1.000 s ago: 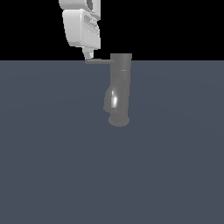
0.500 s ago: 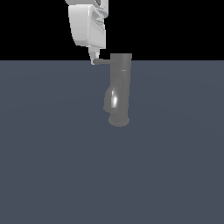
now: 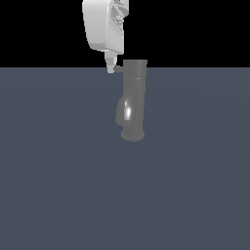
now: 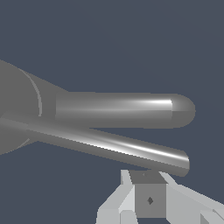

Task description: Turn on the faucet by rotating a designated handle.

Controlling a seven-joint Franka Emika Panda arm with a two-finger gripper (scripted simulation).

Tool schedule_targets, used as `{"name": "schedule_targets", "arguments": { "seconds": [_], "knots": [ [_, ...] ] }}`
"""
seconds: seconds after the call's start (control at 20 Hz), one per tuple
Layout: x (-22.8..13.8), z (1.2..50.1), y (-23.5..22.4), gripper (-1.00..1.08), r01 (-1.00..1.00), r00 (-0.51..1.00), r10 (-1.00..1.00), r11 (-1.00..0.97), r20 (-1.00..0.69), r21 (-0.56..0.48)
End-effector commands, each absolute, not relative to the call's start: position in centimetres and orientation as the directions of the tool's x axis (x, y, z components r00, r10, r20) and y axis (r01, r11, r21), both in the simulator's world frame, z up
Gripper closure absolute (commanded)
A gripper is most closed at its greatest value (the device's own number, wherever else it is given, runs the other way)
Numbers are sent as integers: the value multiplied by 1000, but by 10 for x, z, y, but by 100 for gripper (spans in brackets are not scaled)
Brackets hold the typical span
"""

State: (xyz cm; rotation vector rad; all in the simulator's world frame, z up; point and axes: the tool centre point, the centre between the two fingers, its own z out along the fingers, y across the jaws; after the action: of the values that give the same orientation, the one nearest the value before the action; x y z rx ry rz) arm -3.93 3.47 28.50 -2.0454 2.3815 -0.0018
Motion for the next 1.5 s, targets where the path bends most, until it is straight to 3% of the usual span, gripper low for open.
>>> {"name": "schedule_targets", "arguments": {
  "seconds": [0.0, 0.8, 0.9, 1.45],
  "knots": [
    [-40, 285, 28, 108, -989, -151, -989, 151, 0, -3],
    [-51, 285, -78, 108, -987, -158, -987, 158, 0, 0],
    [-48, 285, -53, 108, -992, -124, -992, 124, -2, -1],
    [-25, 285, -86, 108, -991, -135, -991, 135, -1, -1]
  ]
}}
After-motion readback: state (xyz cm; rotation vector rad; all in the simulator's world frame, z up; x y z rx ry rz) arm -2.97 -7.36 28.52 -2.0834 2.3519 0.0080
